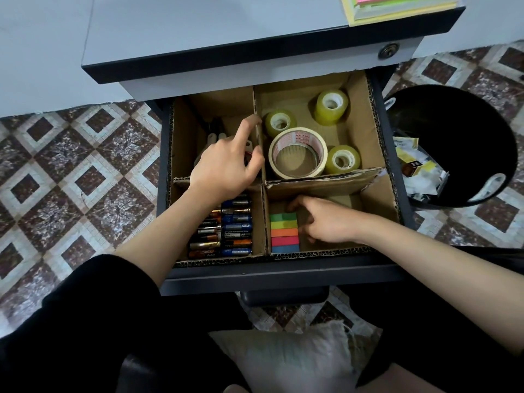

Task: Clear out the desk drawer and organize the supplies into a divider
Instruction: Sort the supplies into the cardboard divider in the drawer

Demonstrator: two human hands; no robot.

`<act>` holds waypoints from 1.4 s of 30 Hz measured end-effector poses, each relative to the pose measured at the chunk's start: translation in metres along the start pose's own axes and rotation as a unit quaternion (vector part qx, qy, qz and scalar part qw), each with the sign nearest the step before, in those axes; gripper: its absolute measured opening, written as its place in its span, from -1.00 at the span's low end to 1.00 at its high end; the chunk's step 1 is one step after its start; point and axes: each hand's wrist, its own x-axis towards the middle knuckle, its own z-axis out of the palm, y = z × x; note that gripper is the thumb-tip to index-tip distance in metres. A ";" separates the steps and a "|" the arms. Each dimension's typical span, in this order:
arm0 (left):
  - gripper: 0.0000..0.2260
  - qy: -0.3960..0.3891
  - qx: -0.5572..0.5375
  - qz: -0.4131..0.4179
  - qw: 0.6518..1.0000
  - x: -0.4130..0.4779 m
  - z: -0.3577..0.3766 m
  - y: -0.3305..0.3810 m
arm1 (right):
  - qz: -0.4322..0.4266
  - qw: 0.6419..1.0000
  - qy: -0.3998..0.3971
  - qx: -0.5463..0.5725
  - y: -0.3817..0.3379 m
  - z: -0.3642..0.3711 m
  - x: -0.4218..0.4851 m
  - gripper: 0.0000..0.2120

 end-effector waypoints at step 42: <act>-0.57 0.008 0.004 0.004 1.000 0.000 0.001 0.000 | 0.123 0.942 0.050 0.309 0.004 0.000 -0.001 -0.80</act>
